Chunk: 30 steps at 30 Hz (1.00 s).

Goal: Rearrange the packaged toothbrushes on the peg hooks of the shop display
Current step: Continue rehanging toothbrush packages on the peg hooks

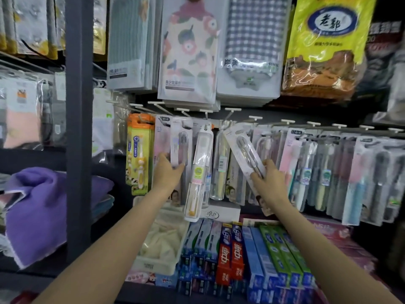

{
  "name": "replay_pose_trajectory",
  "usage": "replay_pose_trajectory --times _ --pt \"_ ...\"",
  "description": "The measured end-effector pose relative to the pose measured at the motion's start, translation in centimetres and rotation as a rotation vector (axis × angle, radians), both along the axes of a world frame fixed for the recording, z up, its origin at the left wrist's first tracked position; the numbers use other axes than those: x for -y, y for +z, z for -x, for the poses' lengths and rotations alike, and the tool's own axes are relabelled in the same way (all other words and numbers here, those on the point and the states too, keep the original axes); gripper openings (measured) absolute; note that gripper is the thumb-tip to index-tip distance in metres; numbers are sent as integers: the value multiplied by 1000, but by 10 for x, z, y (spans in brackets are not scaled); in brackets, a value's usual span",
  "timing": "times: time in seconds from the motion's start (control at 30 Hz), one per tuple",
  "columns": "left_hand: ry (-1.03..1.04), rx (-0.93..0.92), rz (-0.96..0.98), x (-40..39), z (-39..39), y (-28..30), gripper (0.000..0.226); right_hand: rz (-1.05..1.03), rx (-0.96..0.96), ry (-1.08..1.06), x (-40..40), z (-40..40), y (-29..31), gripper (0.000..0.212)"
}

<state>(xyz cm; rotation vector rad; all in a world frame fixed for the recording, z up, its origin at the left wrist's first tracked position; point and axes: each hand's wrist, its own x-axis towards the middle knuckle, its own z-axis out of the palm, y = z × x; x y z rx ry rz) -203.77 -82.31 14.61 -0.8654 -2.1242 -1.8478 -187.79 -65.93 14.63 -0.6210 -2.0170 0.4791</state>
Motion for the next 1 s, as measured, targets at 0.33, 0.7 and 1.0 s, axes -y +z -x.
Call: replay_pose_trajectory --times 0.33,0.7,1.0 --pt "15 -3 -81 22 8 1 13 238 -109 127 -1 10 -18 19" --pt "-354 343 -216 66 9 19 13 7 -151 347 76 24 18 21" --pt "-330 177 -35 80 2 18 23 275 54 531 117 67 25 46"
